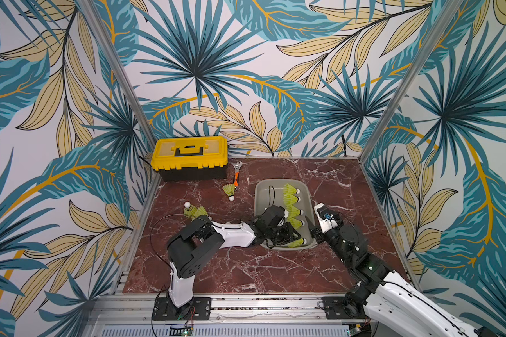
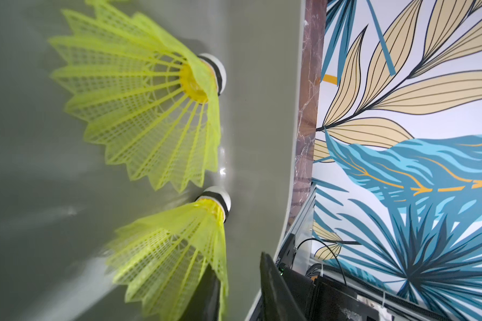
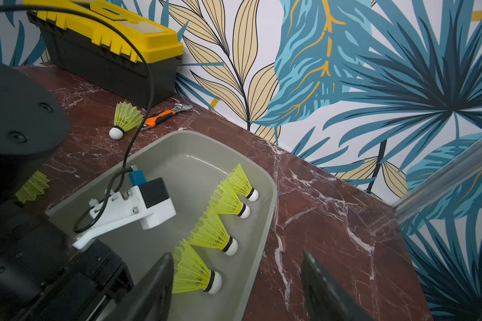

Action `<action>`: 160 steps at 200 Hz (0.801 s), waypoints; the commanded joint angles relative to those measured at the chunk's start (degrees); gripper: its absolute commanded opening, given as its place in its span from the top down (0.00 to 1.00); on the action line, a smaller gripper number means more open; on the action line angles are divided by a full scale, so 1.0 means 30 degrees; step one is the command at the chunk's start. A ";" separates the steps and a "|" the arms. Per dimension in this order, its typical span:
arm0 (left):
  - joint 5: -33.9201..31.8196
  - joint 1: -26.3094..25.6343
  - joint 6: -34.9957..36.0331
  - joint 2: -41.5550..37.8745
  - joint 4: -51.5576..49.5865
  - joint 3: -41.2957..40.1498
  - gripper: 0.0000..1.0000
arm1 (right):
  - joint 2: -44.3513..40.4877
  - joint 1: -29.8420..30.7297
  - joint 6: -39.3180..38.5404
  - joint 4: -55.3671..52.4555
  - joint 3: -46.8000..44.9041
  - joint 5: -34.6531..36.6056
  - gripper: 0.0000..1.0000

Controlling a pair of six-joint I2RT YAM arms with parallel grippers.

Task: Put the shuttlecocks into the storage box
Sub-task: Place the shuttlecock in the storage box.

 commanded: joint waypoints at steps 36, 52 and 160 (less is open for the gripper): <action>-0.0773 -0.0057 0.1054 -0.0278 -0.1340 0.0789 0.55 | -0.0100 0.0056 -0.0021 -0.0029 -0.0355 0.0309 0.28; -0.1215 -0.0063 0.1456 -0.0604 -0.2010 0.0825 0.51 | -0.0102 0.0057 -0.0044 -0.0036 -0.0355 0.0324 0.28; -0.4941 0.0587 0.4741 -0.4714 -0.6813 0.1011 0.44 | -0.0044 0.0055 0.0207 -0.0031 -0.0297 0.0456 0.28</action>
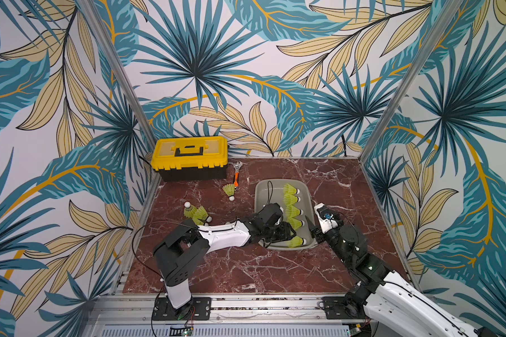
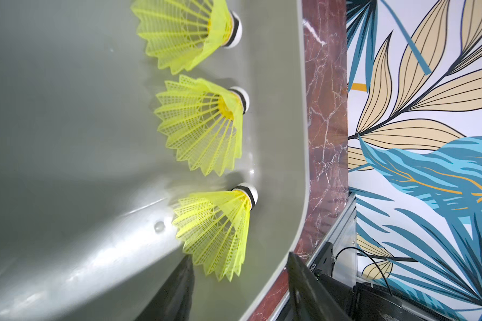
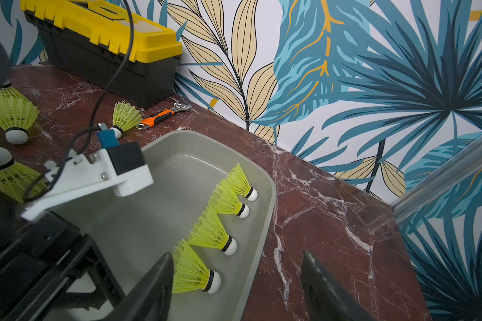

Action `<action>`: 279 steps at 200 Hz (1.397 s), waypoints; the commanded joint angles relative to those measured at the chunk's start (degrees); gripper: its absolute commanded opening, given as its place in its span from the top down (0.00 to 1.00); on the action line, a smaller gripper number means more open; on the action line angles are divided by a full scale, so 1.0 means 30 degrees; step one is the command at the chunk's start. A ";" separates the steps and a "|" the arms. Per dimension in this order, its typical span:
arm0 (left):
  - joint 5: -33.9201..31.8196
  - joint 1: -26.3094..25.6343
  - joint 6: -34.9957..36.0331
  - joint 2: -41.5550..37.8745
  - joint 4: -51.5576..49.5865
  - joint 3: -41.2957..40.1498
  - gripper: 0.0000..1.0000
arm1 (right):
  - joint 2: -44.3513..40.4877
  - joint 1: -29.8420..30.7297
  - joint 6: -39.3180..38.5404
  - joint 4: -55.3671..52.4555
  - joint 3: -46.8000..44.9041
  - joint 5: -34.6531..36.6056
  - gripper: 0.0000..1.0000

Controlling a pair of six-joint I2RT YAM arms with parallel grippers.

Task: Put the shuttlecocks into the storage box
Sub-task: Place the shuttlecock in the storage box, then adjust the shuttlecock at the center of the board.

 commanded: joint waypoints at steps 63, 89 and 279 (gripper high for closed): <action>-0.4550 0.2328 0.2928 -0.5042 -0.5347 -0.0111 0.43 | 0.0415 0.0034 0.0319 0.0144 -0.0123 0.0215 0.28; -0.6150 0.3250 0.3354 -0.6621 -0.7032 -0.0822 0.37 | 0.0687 0.0050 0.0335 0.0277 -0.0091 0.0172 0.28; -1.0450 0.6019 0.5266 -0.5928 -0.9837 -0.2867 0.28 | 0.1169 0.0045 0.0597 0.0500 -0.0121 0.0083 0.28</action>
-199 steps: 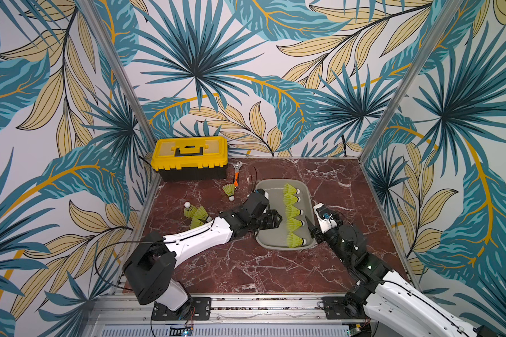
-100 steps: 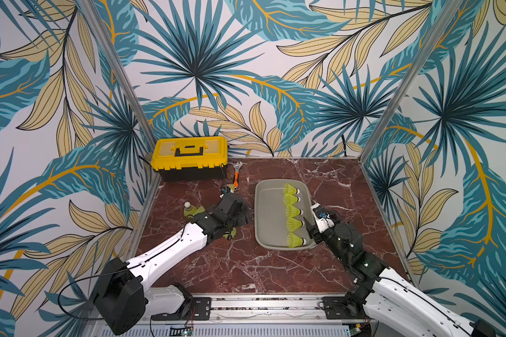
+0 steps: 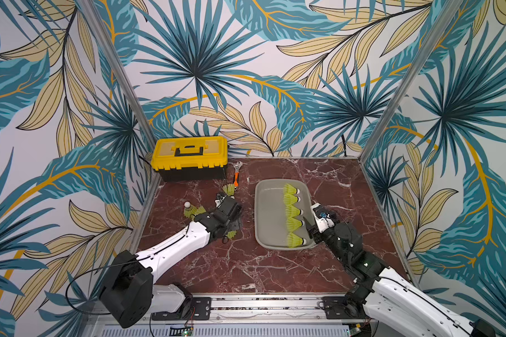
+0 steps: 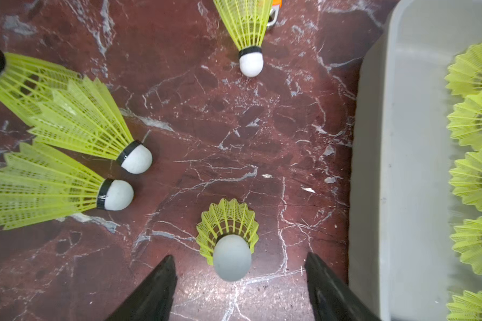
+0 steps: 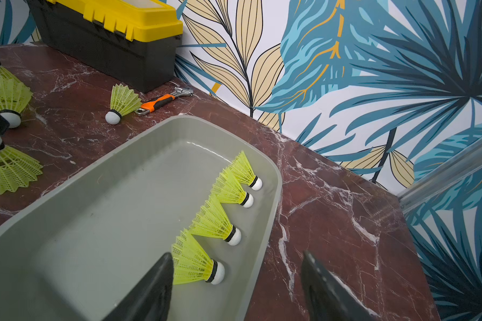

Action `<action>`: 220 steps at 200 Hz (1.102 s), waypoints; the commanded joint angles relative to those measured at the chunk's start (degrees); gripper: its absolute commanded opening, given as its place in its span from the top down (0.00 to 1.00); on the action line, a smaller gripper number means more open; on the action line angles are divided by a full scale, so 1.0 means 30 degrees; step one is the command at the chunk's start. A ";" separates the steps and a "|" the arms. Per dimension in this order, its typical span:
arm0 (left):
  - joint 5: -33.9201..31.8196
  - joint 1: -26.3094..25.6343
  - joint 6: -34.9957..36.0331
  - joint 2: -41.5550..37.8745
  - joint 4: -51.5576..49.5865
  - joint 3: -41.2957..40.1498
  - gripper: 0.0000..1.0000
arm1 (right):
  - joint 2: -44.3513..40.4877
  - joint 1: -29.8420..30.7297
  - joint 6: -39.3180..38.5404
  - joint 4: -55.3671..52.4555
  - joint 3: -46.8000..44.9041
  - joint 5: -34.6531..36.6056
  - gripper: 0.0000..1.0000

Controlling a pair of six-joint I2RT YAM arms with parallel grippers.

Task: Put the shuttlecocks into the storage box
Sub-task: Adjust the shuttlecock at the center of the board.

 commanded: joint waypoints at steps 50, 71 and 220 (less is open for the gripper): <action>0.1562 0.0778 0.0900 0.2212 0.0365 0.0428 0.41 | -0.0150 0.0053 0.0294 0.0229 -0.0091 0.0167 0.28; 0.1456 0.0807 0.0839 0.2251 0.0335 0.0457 0.50 | -0.0165 0.0034 0.0338 0.0199 -0.0117 0.0197 0.28; -0.3130 0.0836 0.0965 0.1473 -0.4681 0.1513 0.82 | 0.0291 0.0038 0.0495 0.0722 -0.0238 -0.0180 0.28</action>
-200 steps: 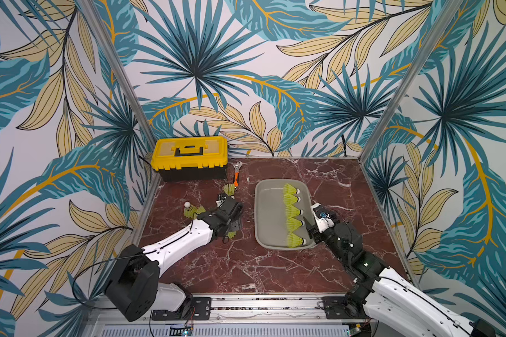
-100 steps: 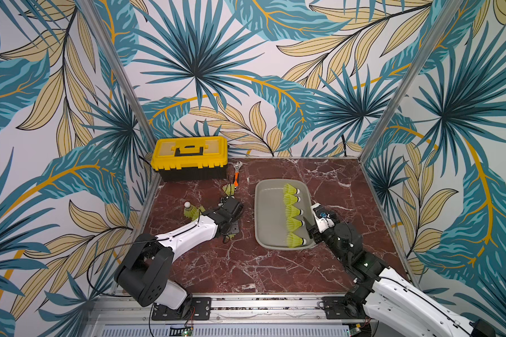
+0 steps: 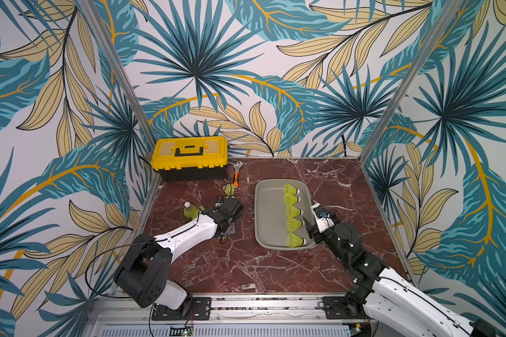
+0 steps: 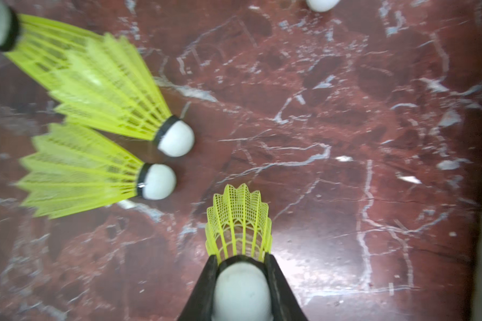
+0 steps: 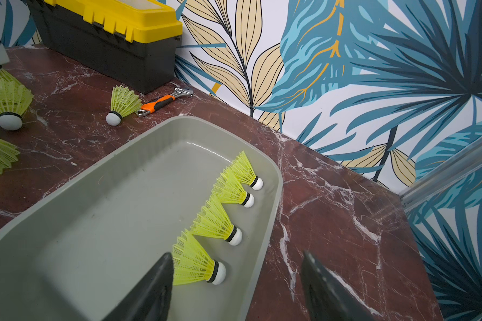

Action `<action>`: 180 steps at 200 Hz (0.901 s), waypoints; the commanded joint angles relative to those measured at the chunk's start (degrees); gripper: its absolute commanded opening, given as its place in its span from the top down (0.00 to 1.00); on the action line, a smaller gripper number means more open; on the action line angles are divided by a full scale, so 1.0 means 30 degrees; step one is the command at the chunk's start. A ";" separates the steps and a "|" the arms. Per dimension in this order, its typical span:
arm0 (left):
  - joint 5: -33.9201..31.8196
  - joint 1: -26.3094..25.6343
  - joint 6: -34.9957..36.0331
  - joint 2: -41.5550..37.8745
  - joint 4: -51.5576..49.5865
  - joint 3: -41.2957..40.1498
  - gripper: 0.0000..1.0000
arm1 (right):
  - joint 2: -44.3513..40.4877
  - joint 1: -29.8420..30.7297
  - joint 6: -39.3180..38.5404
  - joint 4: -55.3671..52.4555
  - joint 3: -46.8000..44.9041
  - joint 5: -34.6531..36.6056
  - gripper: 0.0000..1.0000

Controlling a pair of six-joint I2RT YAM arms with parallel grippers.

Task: Put the shuttlecocks into the storage box
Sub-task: Adjust the shuttlecock at the center of the board.

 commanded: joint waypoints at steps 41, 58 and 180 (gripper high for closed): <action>-0.2728 0.0093 0.0430 0.0209 -0.3062 0.1714 0.82 | 0.0687 0.0049 0.0434 0.1040 -0.0179 -0.0313 0.28; -0.2741 0.0093 0.0838 0.0791 -0.3175 0.2104 0.82 | 0.0717 0.0038 0.0432 0.1042 -0.0201 -0.0312 0.28; -0.1502 -0.1798 0.3210 0.5433 -0.2719 0.5340 0.70 | 0.0227 0.0033 0.0354 0.0692 -0.0370 0.0006 0.28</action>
